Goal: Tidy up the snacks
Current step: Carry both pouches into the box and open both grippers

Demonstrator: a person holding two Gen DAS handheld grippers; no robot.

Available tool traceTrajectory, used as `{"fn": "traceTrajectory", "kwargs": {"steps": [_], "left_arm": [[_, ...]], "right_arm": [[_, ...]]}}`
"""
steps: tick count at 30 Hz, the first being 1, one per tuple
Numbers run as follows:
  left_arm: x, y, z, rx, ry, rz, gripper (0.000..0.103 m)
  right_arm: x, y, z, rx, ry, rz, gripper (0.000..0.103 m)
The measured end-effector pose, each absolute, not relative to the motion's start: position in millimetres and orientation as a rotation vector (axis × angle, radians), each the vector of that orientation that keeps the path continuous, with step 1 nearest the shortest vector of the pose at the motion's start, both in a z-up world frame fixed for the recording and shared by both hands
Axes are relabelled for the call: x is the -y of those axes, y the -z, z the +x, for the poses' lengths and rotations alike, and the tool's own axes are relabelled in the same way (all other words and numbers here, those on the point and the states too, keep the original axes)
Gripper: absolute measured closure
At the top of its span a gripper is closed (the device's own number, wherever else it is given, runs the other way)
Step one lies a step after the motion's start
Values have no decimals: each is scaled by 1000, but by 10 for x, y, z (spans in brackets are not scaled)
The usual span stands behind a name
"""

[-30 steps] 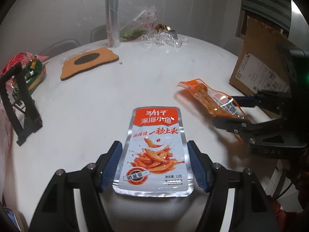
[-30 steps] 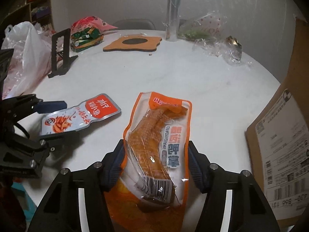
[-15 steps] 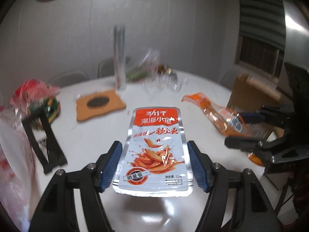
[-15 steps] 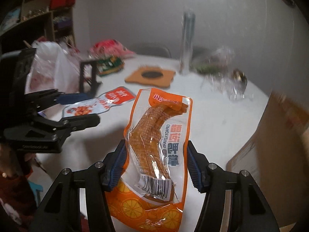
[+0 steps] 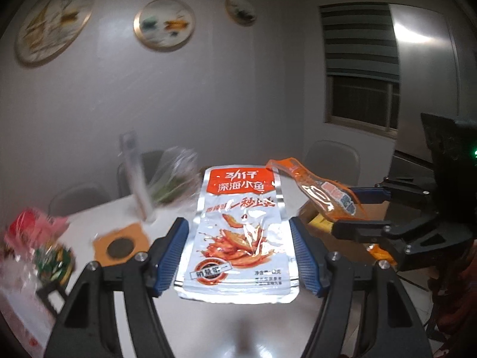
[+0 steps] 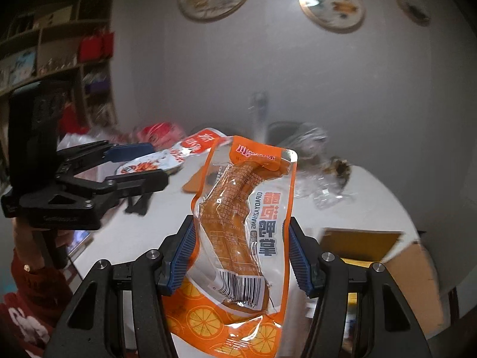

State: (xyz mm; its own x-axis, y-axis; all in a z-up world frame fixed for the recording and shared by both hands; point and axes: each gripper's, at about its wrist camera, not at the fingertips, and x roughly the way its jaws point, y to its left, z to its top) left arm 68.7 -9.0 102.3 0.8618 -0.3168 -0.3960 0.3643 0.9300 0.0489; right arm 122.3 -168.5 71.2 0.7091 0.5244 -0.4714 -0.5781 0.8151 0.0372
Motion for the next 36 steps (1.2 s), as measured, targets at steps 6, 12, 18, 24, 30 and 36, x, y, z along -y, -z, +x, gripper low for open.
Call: {"fn": "traceTrajectory", "kwargs": {"steps": [6, 12, 18, 24, 30, 36], "left_arm": [[659, -1107, 898, -409, 464, 172, 38], [1144, -1030, 1120, -444, 528, 200, 49], [1412, -836, 1371, -504, 518, 218, 49], [1501, -685, 1526, -554, 514, 214, 49], [1446, -732, 1487, -540, 517, 205, 43], [1433, -716, 1484, -543, 520, 203, 32]], "right_arm": [[2213, -648, 1245, -475, -508, -65, 48], [2640, -415, 1414, -517, -442, -15, 48], [2817, -132, 1574, -562, -405, -3, 48], [2832, -65, 1665, -587, -423, 9, 48], [2769, -56, 1732, -601, -446, -5, 47], [2715, 17, 1783, -577, -438, -12, 45]]}}
